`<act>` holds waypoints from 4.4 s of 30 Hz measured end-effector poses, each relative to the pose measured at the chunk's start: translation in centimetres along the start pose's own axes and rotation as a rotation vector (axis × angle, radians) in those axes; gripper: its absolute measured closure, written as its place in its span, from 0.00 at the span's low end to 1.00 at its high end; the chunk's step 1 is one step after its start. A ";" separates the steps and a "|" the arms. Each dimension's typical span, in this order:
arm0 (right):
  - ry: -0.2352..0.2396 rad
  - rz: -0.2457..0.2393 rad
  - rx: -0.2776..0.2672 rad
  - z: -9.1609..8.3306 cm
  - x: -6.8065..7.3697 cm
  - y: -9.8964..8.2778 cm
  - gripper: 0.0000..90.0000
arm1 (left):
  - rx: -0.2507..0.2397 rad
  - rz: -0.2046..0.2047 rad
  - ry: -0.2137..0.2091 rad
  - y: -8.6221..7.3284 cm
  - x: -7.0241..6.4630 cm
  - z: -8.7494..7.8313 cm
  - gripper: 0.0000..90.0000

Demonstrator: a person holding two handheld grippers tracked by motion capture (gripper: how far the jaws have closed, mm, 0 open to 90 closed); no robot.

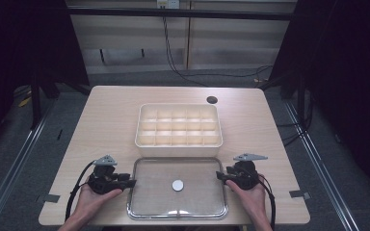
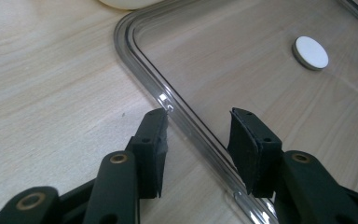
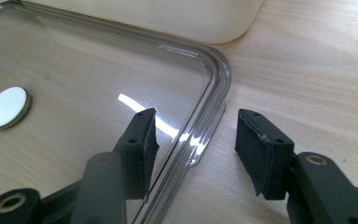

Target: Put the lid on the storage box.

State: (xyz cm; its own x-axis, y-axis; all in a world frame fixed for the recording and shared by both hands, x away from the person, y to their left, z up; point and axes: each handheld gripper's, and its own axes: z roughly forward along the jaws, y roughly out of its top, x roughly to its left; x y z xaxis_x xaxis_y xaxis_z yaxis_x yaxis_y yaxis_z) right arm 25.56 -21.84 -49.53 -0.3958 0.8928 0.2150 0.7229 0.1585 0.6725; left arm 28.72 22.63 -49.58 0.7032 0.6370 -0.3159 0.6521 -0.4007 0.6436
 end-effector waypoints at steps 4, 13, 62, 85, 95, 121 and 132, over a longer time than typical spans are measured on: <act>-0.006 0.003 0.008 0.1 0.1 0.0 0.55 | 0.004 0.001 0.000 0.0 -0.1 0.0 0.62; 0.015 0.020 0.005 0.5 0.4 -0.1 0.56 | 0.004 0.007 -0.007 0.0 -0.4 0.2 0.68; 0.360 0.413 -0.102 -0.5 -2.2 -1.0 0.72 | 0.004 0.009 -0.008 0.1 -0.1 0.2 0.74; 0.403 0.324 -0.103 -0.3 -2.0 -0.3 0.80 | -0.009 -0.013 -0.020 0.1 0.2 0.1 0.61; 0.433 0.309 -0.153 -1.0 -1.9 -0.1 0.83 | -0.024 -0.015 -0.011 0.1 0.4 0.1 0.49; 0.369 0.261 -0.145 -1.4 -1.3 -0.1 0.82 | -0.094 -0.064 -0.110 0.5 0.1 -1.4 0.60; 0.335 0.236 -0.171 -1.9 -1.0 0.2 0.81 | -0.127 -0.058 -0.118 1.1 0.0 -2.0 0.66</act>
State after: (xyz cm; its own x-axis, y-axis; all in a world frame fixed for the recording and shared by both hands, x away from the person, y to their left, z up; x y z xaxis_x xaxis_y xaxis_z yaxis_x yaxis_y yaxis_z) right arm 25.04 -23.54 -48.22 -0.4133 0.7060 0.5751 0.7226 -0.1301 0.6789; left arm 28.85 23.47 -47.45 0.6985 0.5722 -0.4297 0.6569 -0.2745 0.7023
